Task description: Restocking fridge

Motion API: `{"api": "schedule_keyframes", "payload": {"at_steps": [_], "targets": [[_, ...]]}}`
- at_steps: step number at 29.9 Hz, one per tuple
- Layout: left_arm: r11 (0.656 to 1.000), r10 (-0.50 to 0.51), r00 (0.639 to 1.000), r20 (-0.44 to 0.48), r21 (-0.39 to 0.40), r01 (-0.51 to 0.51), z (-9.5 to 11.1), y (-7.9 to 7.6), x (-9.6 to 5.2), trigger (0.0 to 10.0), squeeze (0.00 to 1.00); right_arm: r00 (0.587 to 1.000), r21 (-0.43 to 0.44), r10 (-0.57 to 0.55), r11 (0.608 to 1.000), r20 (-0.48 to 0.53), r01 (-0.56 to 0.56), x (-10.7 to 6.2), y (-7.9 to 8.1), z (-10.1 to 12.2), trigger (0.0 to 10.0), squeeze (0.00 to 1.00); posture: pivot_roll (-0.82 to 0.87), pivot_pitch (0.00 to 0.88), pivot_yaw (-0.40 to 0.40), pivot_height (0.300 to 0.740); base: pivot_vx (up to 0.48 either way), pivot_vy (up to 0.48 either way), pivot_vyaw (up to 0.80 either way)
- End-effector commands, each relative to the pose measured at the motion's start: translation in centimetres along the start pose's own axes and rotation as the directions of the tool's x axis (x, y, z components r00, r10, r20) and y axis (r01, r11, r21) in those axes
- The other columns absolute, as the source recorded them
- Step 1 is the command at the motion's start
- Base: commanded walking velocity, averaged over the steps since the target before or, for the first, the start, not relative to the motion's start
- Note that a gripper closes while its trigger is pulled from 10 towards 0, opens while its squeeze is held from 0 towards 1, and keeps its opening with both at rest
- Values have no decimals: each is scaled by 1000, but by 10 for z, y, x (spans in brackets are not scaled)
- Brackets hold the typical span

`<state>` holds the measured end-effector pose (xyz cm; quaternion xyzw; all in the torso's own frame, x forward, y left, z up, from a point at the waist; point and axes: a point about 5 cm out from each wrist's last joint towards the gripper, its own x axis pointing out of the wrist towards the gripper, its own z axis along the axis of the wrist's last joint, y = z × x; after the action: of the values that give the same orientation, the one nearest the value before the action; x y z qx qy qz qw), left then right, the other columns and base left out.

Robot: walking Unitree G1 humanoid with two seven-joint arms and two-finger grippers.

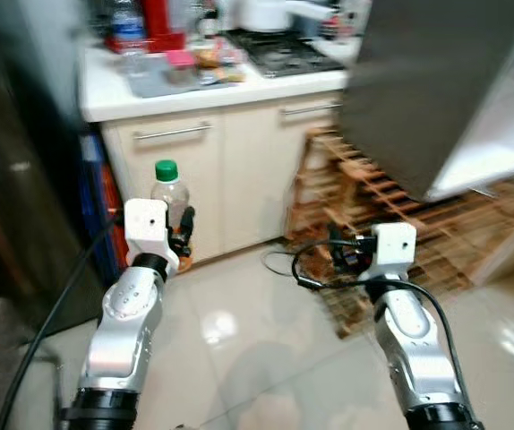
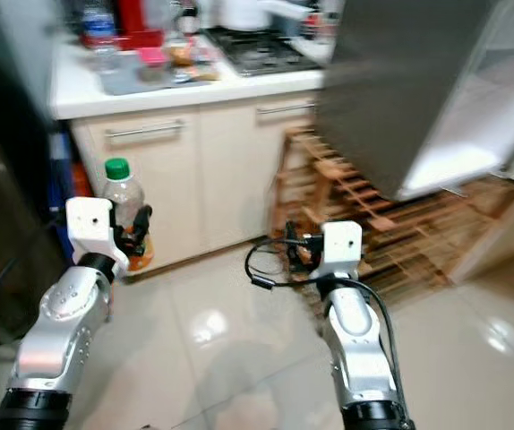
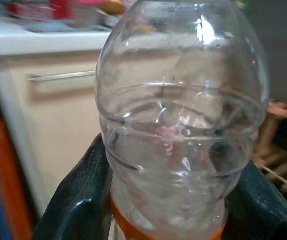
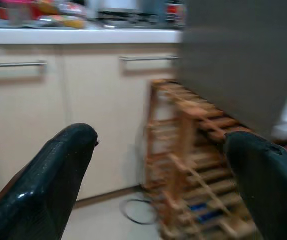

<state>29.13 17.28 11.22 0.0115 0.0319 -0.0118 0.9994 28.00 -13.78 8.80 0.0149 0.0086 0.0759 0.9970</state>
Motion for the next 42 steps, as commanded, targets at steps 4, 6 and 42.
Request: {"api": "schedule_keyframes", "payload": {"at_steps": [4,6,42], "targets": [[998,-34,997,69,-41,36,13,-7,9,10000,0,1000,-11,-6,1000,21,6,4,0,2,10000,0,-72,0,-46,740,0,-480,-750],[998,-47,996,75,-44,51,14,-9,10,10000,0,1000,-2,-3,1000,24,3,6,4,2,10000,0,-67,0,-46,740,0,-469,-750],[949,-314,921,230,35,314,17,-41,-14,10000,0,998,-47,-43,998,38,45,8,-14,4,10000,0,-102,0,-45,740,191,-194,-331]]}}
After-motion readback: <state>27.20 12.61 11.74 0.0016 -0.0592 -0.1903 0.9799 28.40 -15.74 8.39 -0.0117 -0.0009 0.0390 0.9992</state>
